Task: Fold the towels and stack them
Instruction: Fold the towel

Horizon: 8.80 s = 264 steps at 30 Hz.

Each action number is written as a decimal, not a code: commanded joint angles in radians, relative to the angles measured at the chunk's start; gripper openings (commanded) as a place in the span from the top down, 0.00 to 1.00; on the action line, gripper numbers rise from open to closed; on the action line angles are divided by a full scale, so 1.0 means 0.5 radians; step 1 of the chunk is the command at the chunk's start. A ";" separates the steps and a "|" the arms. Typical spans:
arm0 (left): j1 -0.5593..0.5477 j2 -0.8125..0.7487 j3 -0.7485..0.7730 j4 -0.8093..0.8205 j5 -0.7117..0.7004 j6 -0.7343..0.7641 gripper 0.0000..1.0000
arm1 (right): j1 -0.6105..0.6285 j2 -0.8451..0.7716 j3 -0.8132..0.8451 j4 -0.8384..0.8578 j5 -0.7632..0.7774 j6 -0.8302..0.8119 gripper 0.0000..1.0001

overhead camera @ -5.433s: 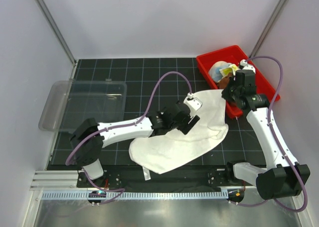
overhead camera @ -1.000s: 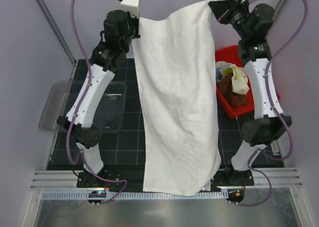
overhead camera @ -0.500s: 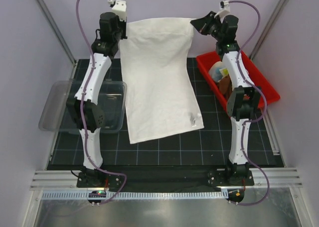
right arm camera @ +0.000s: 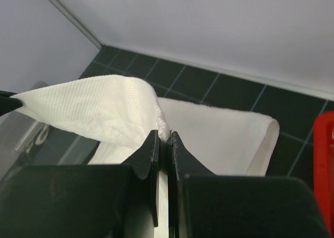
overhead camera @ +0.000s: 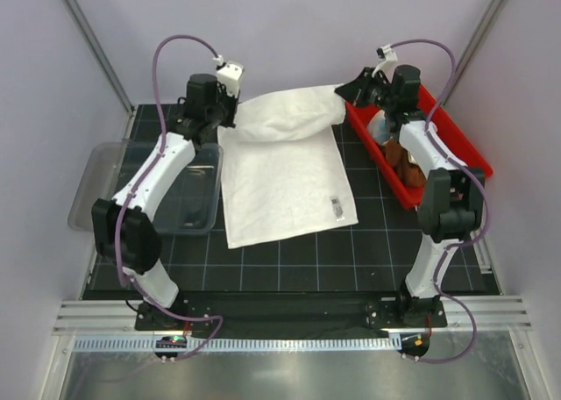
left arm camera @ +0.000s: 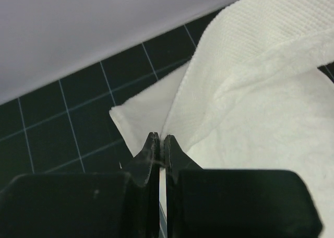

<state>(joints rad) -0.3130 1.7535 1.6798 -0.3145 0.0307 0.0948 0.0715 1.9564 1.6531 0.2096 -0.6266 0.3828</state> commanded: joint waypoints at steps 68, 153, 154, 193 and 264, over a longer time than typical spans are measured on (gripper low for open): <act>-0.954 -0.027 -0.878 -0.478 -0.843 -0.920 1.00 | -0.002 -1.986 -2.082 -0.849 1.309 0.259 0.99; -1.170 -1.038 -1.415 -0.718 -0.396 -1.478 0.41 | 0.001 -1.524 -1.506 -1.385 0.956 -0.001 0.56; -1.123 -1.007 -1.339 -0.739 -0.390 -1.439 0.41 | 0.001 -1.441 -1.369 -1.486 0.904 -0.059 0.56; -0.868 -0.828 -1.626 -0.528 0.638 -1.398 0.49 | -0.002 -1.455 -1.588 -1.876 0.980 0.019 0.55; -0.902 -0.304 -0.942 -0.847 -0.280 -1.367 0.50 | 0.256 -1.281 -1.625 -1.689 1.949 0.425 0.58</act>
<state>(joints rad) -0.7166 1.6913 1.2648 -0.7654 -0.2176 -0.5446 0.2363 1.2888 0.7734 -0.6216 0.2382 0.6575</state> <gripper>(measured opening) 0.499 0.413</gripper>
